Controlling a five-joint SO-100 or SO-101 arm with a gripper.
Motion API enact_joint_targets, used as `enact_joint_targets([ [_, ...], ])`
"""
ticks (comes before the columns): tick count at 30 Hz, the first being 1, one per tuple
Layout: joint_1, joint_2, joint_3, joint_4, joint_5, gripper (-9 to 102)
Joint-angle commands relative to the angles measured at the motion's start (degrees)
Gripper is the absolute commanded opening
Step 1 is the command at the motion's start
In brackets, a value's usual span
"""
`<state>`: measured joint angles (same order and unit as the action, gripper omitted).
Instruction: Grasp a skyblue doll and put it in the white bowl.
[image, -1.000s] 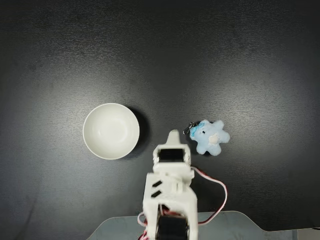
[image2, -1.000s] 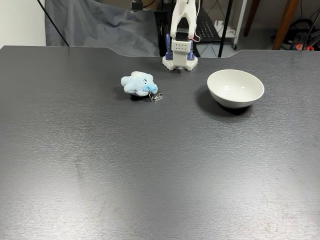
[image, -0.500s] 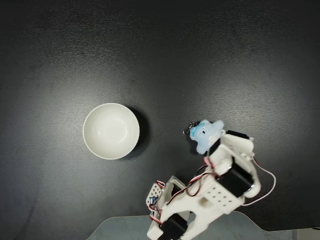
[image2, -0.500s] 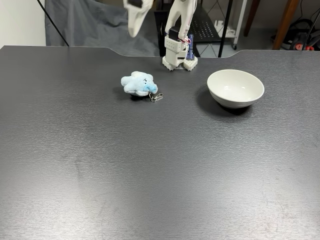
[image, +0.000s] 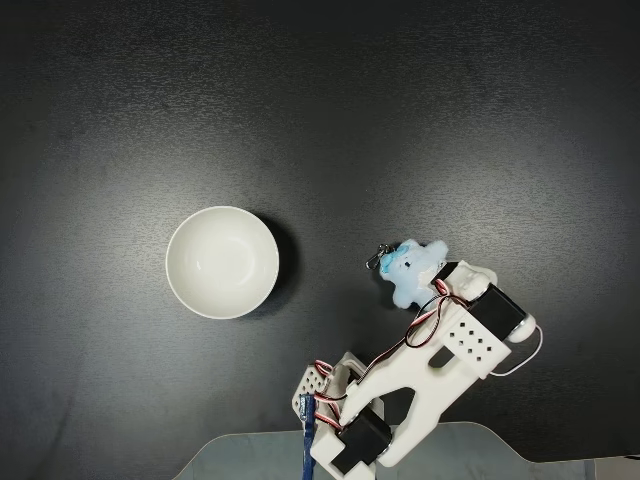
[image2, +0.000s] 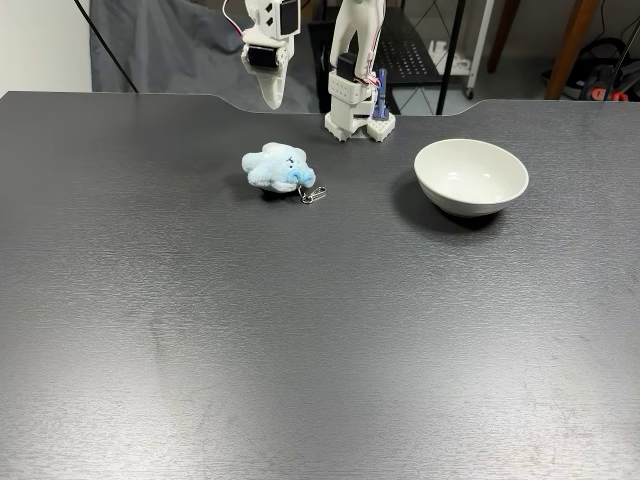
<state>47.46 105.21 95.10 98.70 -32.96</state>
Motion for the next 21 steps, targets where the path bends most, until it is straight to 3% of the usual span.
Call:
enact_joint_targets([
  [1,0.5,0.5,-1.0,2.6,-0.5,0],
  [6,-1.9,0.5,-0.4,2.7,-8.0,0],
  [11,-5.9,1.2,0.1,2.7,-42.3,0],
  [14,-5.7,0.7,0.2,2.6,-57.3,0],
  [21,-3.7,0.5,0.2,2.6,-60.5,0],
])
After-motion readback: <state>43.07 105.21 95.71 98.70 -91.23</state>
